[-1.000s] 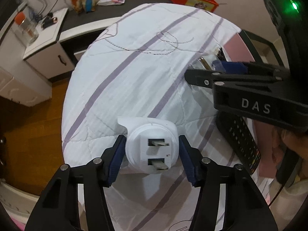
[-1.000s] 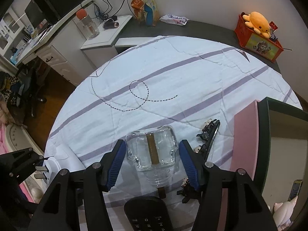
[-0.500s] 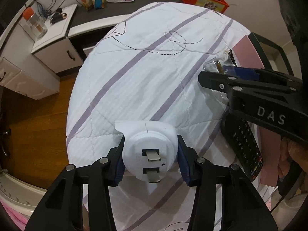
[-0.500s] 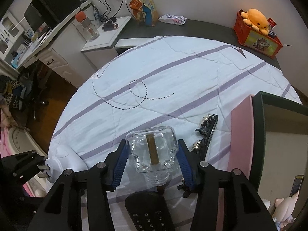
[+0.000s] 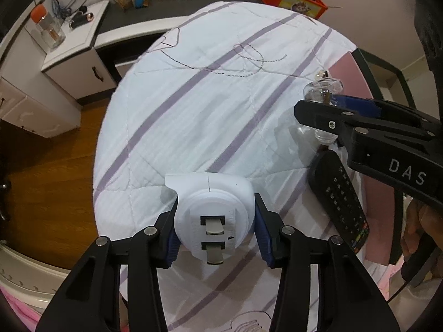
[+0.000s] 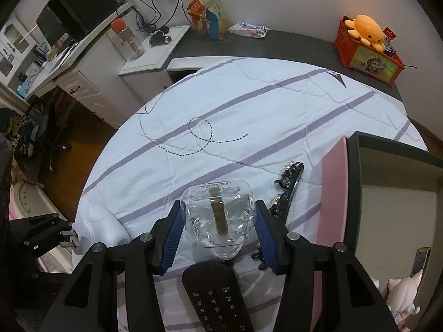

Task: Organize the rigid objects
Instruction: 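Lift the glass jar with the right tool while the left tool lifts the plug adapter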

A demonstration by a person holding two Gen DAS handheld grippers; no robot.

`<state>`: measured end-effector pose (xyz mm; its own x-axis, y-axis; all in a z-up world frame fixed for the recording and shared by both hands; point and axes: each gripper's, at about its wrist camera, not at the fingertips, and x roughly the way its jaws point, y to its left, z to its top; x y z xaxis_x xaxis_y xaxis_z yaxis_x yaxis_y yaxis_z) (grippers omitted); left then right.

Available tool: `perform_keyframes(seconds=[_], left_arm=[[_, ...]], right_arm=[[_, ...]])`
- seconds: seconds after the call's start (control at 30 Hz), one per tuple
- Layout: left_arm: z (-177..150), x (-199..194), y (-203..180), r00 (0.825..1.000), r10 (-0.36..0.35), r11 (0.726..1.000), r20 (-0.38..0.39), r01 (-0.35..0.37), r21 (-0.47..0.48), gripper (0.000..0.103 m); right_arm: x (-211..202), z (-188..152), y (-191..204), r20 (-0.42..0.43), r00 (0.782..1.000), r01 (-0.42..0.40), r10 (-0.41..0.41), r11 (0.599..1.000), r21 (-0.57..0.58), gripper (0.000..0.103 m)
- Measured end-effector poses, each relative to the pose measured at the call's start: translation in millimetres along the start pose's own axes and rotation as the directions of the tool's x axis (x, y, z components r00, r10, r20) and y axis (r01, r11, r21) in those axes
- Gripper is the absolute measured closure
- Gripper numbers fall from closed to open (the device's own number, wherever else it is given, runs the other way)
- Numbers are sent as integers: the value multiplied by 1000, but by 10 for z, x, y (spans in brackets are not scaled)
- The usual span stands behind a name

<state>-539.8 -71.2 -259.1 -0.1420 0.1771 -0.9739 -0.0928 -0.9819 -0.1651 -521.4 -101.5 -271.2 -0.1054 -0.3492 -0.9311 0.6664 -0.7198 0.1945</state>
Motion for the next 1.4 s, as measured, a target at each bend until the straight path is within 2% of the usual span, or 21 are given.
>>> perform_keyframes(seconds=[0.77,1.4], left_arm=[[-26,-101,-215,1000,-16,999,-22,16,39,57],[-91,-264,-248,1000,-18,999,0,18,47,57]], right_arm=[[-220,-121,4,0,1000,-30,30,1000,-1,52],[-407,-189,100,13,999,-41,42,999,-20,52]])
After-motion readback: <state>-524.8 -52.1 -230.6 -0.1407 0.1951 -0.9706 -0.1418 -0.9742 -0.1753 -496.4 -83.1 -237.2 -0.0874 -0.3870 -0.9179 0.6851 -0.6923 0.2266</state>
